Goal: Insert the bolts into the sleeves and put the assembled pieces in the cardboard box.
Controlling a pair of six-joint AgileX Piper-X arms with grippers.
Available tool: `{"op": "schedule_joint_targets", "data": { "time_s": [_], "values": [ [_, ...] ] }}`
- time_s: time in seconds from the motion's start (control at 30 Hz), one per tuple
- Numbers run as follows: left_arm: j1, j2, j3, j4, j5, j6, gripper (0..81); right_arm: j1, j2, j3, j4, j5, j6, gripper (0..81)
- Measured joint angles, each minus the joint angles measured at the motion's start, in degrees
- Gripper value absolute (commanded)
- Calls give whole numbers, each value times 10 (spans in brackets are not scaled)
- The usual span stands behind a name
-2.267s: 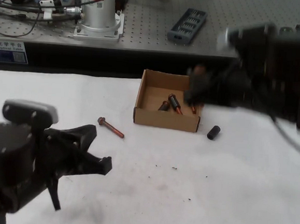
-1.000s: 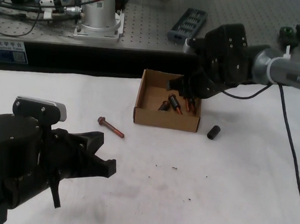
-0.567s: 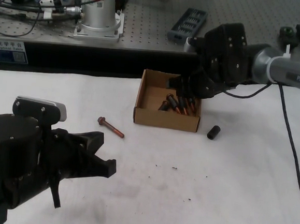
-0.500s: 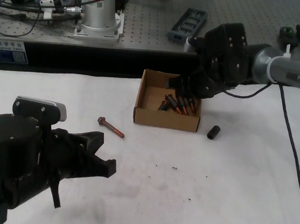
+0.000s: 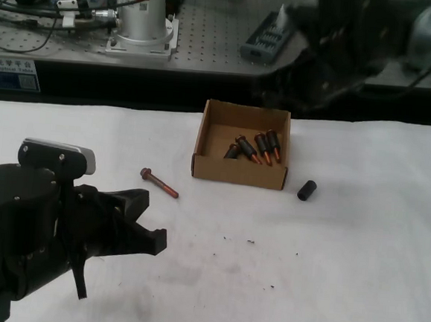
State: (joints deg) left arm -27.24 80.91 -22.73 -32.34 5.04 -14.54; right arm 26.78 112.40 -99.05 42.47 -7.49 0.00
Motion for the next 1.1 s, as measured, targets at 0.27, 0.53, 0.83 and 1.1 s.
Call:
{"op": "schedule_joint_targets", "data": {
  "time_s": [0.27,0.53,0.83,1.1],
  "values": [
    [0,-2,0,0,0,17,7,32,-36,0,63,0,-84,300],
    [0,-149,57,0,-71,18,7,93,-16,-3,9,-21,-101,302],
    [0,-321,75,243,-39,-15,7,106,81,-7,-23,-61,-119,326],
    [0,-326,110,296,-104,16,7,121,155,-61,-18,-6,-149,326]
  ]
}}
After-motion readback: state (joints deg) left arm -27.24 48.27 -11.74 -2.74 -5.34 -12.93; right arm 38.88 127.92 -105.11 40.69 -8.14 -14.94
